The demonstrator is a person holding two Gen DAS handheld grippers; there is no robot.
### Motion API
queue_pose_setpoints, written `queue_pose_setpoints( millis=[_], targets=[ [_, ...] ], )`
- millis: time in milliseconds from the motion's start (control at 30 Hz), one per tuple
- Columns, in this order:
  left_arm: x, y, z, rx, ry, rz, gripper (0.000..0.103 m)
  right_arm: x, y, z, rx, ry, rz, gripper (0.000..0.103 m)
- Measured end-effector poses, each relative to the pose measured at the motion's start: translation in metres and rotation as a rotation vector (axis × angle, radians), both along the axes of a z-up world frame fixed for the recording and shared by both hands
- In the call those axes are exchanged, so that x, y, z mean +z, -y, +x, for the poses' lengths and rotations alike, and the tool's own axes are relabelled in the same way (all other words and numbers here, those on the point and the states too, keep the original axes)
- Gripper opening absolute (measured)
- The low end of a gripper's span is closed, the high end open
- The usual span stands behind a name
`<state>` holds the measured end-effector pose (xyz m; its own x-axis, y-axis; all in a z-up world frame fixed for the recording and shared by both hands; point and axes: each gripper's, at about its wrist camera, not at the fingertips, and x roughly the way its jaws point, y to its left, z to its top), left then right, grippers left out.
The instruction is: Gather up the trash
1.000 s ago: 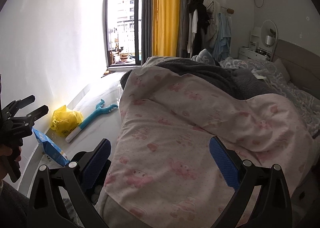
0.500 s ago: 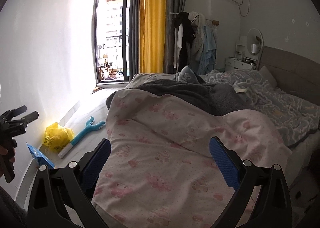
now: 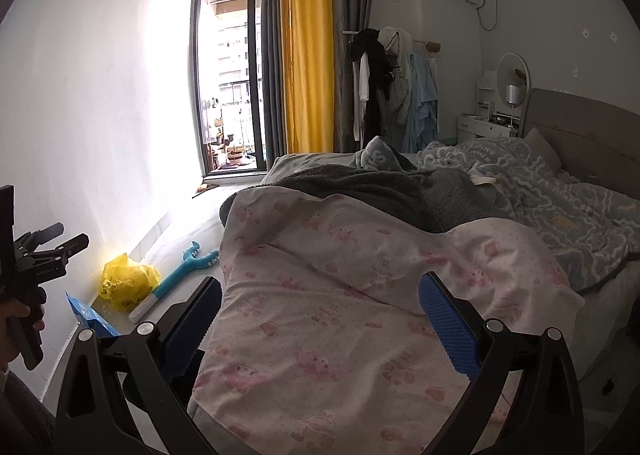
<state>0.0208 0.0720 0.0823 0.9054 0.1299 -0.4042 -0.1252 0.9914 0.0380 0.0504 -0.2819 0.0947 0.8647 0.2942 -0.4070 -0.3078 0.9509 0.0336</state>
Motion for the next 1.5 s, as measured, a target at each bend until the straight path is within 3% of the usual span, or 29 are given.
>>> queue_pose_setpoints(
  millis=[1500],
  targets=[
    [0.0005,0.0035,0.0010,-0.009,-0.004,-0.009,0.100,-0.0025,-0.0056,0.0008,0.017,-0.002,-0.013,0.100]
  ],
)
